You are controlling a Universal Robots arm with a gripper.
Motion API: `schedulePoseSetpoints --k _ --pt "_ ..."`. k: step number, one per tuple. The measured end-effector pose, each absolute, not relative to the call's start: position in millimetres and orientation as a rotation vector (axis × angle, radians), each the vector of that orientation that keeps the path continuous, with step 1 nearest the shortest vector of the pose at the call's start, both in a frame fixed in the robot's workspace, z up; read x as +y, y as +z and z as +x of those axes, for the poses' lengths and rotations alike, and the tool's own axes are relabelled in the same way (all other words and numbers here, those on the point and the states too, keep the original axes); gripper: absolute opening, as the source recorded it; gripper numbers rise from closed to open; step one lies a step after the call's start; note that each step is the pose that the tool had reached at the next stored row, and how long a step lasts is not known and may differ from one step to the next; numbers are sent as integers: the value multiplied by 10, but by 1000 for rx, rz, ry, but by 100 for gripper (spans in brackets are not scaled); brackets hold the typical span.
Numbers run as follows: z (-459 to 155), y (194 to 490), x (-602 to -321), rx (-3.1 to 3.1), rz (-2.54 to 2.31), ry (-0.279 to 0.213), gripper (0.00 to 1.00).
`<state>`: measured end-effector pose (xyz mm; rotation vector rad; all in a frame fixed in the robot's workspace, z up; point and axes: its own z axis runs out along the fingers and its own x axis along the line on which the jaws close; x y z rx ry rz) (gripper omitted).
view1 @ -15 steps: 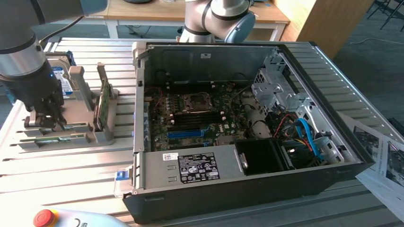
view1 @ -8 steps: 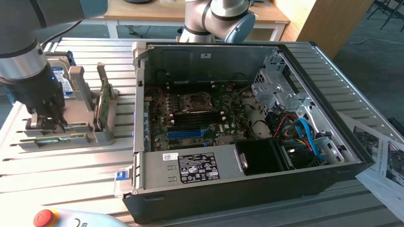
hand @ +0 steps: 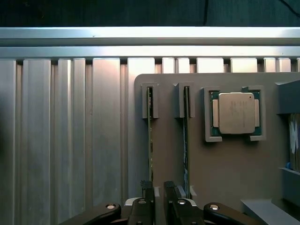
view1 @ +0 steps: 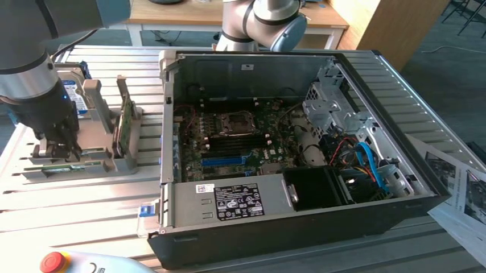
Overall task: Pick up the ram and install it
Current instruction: 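Pick up the ram and move it above insertion slot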
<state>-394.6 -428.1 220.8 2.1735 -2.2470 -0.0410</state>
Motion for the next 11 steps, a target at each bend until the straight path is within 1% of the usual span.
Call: schedulePoseSetpoints --k 11 --pt "-3945 2202 -4291 -2247 2174 -41 24"
